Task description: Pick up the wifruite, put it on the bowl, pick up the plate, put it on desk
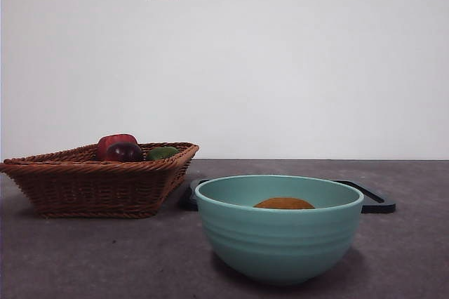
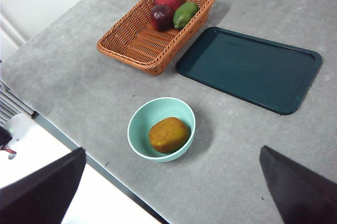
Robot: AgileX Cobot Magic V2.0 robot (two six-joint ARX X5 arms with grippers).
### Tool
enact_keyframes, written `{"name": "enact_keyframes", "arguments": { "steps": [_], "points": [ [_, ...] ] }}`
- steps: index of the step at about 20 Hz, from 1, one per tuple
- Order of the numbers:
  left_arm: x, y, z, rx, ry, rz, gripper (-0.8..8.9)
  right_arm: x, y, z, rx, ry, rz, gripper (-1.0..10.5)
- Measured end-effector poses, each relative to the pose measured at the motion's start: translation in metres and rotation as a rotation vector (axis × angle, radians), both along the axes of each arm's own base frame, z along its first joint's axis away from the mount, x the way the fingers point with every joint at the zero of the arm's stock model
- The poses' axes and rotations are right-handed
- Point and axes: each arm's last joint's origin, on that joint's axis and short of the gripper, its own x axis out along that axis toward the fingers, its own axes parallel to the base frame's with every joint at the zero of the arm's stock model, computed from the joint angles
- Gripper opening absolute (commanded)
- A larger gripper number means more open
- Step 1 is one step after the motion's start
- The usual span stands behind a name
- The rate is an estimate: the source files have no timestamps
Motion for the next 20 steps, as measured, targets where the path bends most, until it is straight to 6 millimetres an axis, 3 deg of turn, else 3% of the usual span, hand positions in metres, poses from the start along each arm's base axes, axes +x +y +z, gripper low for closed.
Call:
{"name": "enact_keyframes", "arguments": {
  "steps": [11, 15, 20],
  "points": [
    [-0.004, 0.007, -0.001, -0.024, -0.013, 0.0, 5.3, 0.003, 0.001, 0.0, 0.061, 0.079, -0.049, 5.9],
    [-0.004, 0.007, -0.001, -0.024, -0.013, 0.0, 5.3, 0.028, 0.007, -0.002, 0.058, 0.199, -0.073, 5.9],
    [-0.004, 0.007, -0.001, -0.024, -0.013, 0.0, 5.3, 0.073, 0.019, -0.011, 0.018, 0.385, -0.075, 5.9]
  ]
}}
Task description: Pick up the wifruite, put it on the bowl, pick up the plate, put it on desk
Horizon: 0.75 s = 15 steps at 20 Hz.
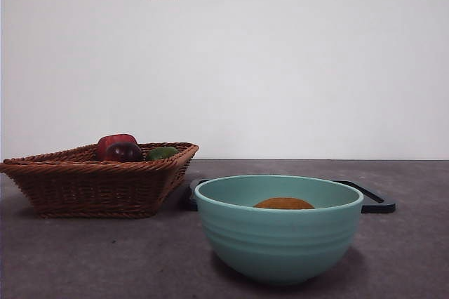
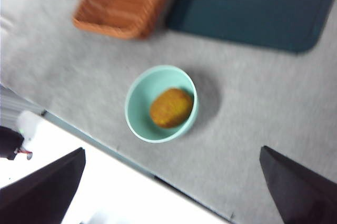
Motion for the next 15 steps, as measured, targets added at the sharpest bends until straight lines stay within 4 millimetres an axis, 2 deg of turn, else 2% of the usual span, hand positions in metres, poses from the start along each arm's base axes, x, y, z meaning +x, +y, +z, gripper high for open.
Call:
{"name": "enact_keyframes", "arguments": {
  "steps": [9, 15],
  "points": [
    [0.0, 0.0, 0.0, 0.0, 0.0, 0.0, 5.3, 0.073, 0.042, -0.037, -0.164, 0.234, 0.079, 5.9],
    [0.0, 0.0, 0.0, 0.0, 0.0, 0.0, 5.3, 0.104, 0.081, -0.073, -0.319, 0.319, 0.123, 5.9]
  ]
}}
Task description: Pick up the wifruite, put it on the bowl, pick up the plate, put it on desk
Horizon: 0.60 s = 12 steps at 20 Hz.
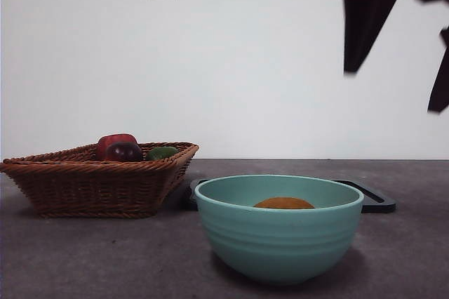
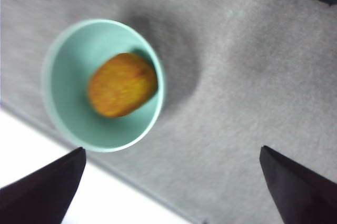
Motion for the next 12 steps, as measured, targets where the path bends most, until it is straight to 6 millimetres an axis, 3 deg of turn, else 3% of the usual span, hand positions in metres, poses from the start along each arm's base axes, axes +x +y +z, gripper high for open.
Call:
{"name": "enact_keyframes", "arguments": {
  "steps": [8, 12],
  "points": [
    [0.0, 0.0, 0.0, 0.0, 0.0, 0.0, 5.3, 0.027, 0.036, -0.049, -0.106, 0.1, 0.037, 5.9],
    [0.0, 0.0, 0.0, 0.0, 0.0, 0.0, 5.3, 0.036, 0.043, -0.068, -0.16, 0.123, 0.029, 5.9]
  ]
}}
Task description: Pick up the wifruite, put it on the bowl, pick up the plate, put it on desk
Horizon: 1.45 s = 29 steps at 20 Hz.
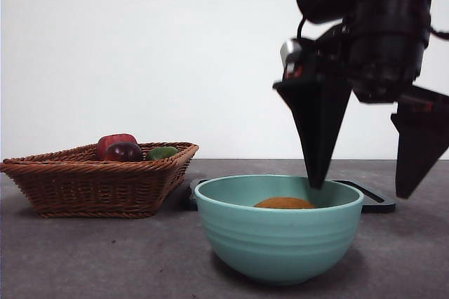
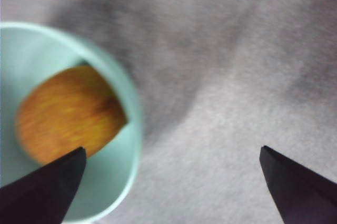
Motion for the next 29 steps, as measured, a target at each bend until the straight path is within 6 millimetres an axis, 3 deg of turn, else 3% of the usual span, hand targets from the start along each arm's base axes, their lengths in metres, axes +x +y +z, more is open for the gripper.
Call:
{"name": "enact_keyframes", "arguments": {
  "steps": [6, 16, 23, 29],
  "points": [
    [0.0, 0.0, 0.0, 0.0, 0.0, 0.0, 5.3, 0.008, 0.005, -0.015, -0.026, 0.017, -0.009, 4.5],
    [0.0, 0.0, 0.0, 0.0, 0.0, 0.0, 5.3, 0.011, 0.02, -0.028, 0.086, 0.074, -0.001, 0.1],
    [0.0, 0.0, 0.0, 0.0, 0.0, 0.0, 5.3, 0.012, 0.019, -0.025, 0.071, 0.084, -0.029, 0.1],
    [0.0, 0.0, 0.0, 0.0, 0.0, 0.0, 5.3, 0.04, 0.009, 0.01, 0.105, -0.001, -0.102, 0.1]
  ]
}}
